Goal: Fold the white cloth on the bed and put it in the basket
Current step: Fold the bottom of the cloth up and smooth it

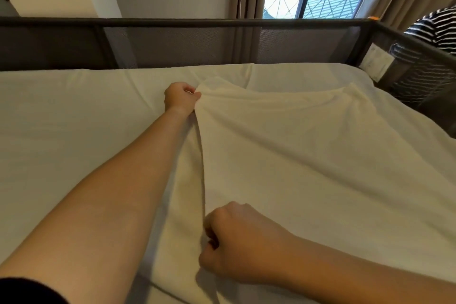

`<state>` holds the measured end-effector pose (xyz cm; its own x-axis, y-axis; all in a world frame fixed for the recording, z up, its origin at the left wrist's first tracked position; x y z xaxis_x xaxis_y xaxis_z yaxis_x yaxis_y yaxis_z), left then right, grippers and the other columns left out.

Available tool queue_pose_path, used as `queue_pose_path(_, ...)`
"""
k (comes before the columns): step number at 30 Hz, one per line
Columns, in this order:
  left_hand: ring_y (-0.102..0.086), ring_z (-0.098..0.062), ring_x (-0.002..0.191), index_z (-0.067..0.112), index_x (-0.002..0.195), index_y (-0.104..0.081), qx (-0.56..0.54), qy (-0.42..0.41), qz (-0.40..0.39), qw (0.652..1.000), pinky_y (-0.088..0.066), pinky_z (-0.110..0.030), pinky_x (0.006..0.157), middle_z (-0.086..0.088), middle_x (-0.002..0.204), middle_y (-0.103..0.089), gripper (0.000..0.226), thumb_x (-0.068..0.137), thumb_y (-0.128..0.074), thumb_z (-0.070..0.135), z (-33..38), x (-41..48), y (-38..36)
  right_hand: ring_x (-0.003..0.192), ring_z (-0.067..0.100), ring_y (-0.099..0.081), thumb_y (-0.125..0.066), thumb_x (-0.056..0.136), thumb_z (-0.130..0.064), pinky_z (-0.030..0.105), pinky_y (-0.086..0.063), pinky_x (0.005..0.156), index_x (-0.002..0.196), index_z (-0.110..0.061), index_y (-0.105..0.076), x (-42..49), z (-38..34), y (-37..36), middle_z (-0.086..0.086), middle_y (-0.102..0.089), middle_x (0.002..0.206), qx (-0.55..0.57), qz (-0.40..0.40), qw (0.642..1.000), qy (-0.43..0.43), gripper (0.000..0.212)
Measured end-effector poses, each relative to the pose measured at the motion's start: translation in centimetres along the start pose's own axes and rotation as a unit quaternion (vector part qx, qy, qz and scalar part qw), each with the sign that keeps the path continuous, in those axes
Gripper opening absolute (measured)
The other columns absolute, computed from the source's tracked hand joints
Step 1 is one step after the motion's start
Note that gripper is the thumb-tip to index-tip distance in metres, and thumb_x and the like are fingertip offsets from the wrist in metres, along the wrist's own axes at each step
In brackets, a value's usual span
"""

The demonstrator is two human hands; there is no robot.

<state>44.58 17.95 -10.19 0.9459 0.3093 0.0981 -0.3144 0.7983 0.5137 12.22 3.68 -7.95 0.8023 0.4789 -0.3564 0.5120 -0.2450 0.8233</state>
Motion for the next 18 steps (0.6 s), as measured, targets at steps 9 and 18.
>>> queue_pose_path(9, -0.069, -0.021, 0.089, 0.012, 0.106, -0.077, 0.011, -0.015, 0.065, 0.998, -0.056, -0.030, 0.082, -0.004, 0.097, -0.073, 0.015, 0.094, -0.077, 0.021, -1.0, 1.5, 6.1, 0.078, 0.034, -0.067, -0.059, 0.100, -0.025, 0.053, -0.062, 0.076, 0.087, -0.003, -0.066, 2.3, -5.6, 0.1, 0.017, -0.067, 0.086, 0.102, -0.001, 0.991, 0.085, 0.027)
queue_pose_path(18, -0.071, -0.029, 0.107, 0.009, 0.110, -0.079, 0.061, 0.054, 0.001, 0.997, -0.056, -0.034, 0.093, -0.009, 0.115, -0.077, 0.021, 0.099, -0.069, 0.024, -7.7, -0.6, 5.6, 0.108, 0.029, -0.071, -0.058, 0.101, -0.014, 0.038, -0.056, 0.100, 0.130, -0.011, -0.073, 4.5, -3.4, -4.9, 0.010, -0.076, 0.120, 0.108, -0.078, 0.989, 0.067, 0.032)
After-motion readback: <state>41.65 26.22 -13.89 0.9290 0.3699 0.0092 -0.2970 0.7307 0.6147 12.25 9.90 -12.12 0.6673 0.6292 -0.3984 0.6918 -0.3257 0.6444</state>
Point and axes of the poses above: each hand's wrist, its own x-axis towards the middle knuckle, its own y-axis out of the back of the hand, z = x × y, the point moved 9 cm from there along x, towards the middle knuckle
